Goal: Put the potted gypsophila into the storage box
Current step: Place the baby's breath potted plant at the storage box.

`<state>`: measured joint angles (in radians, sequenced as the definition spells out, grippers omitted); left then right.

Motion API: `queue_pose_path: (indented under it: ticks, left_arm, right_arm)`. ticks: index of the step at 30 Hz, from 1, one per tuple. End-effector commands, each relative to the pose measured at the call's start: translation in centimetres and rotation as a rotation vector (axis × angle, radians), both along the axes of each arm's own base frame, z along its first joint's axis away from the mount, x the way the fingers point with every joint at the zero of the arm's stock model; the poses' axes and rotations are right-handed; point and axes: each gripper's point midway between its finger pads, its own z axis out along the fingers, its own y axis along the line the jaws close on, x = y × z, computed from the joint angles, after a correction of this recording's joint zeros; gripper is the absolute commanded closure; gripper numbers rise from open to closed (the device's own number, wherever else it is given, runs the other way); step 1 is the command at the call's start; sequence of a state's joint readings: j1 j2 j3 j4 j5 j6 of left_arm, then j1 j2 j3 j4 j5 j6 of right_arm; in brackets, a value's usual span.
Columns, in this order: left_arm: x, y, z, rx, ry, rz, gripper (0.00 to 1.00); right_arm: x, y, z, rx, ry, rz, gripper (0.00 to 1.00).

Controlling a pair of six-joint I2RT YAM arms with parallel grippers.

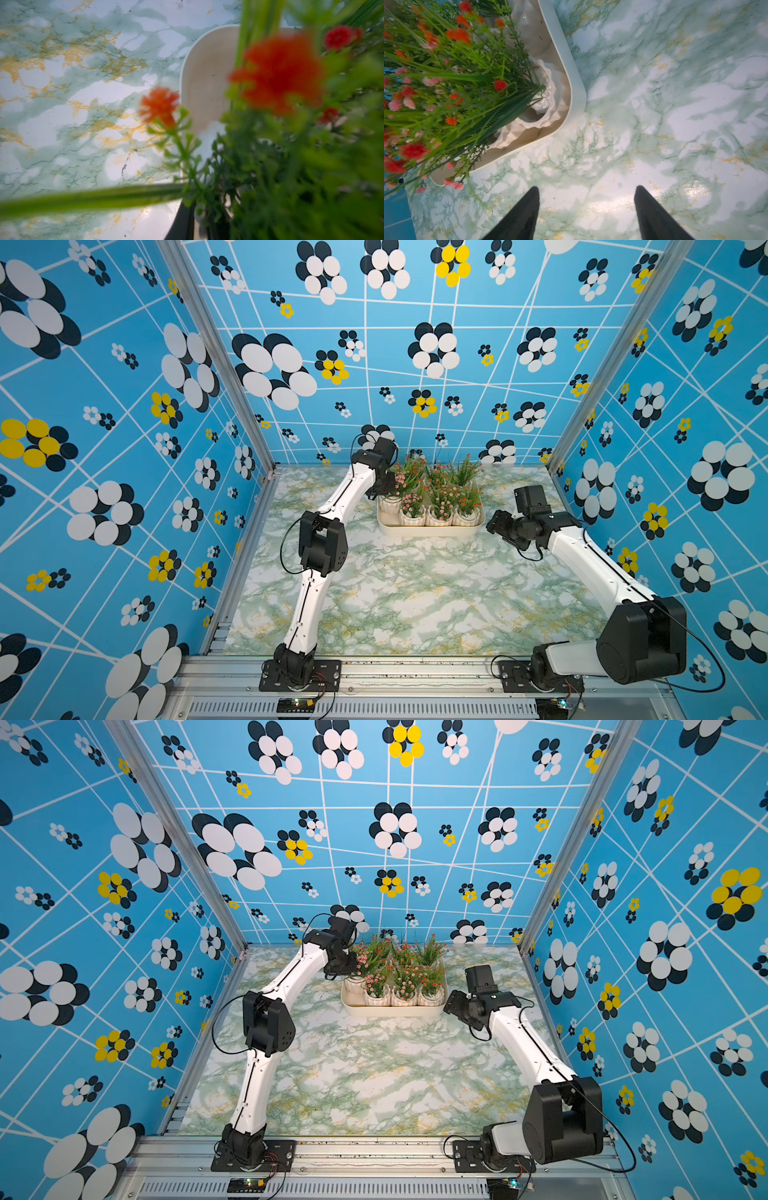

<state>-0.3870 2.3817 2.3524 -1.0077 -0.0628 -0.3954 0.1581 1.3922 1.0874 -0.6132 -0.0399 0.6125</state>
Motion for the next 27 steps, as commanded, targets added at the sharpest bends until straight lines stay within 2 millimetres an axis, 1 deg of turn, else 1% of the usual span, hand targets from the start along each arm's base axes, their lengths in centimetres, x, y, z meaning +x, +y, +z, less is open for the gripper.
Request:
queue_pose_path:
  ticks: [1, 5, 15, 19, 21, 23, 27]
  left_arm:
    - [-0.1, -1.7, -0.4, -0.075, 0.003, -0.033, 1.00]
    - [-0.3, -1.4, -1.3, -0.085, 0.016, -0.022, 1.00]
    - [-0.4, -0.4, -2.5, -0.080, 0.025, 0.009, 0.99]
    - [-0.6, 0.4, -2.0, -0.070, 0.018, 0.027, 0.87]
    - [-0.7, 1.1, -1.2, -0.070, 0.006, 0.042, 0.79]
    - [-0.8, 1.8, -0.2, -0.067, -0.009, 0.056, 0.71]
    - [-1.3, 2.9, 2.2, -0.072, -0.050, 0.074, 0.62]
  right_arm:
    - [0.1, 0.0, -0.5, 0.005, 0.010, 0.007, 0.25]
    - [0.2, 0.1, -0.5, 0.008, 0.009, 0.009, 0.25]
    - [0.3, 0.2, -0.6, 0.015, 0.012, 0.010, 0.25]
    - [0.2, 0.2, -0.6, 0.013, 0.013, 0.008, 0.25]
    - [0.3, 0.2, -0.5, 0.013, 0.011, 0.008, 0.25]
    - [0.3, 0.1, -0.4, 0.010, 0.009, 0.008, 0.25]
    - [0.4, 0.1, -0.1, 0.005, 0.006, 0.010, 0.25]
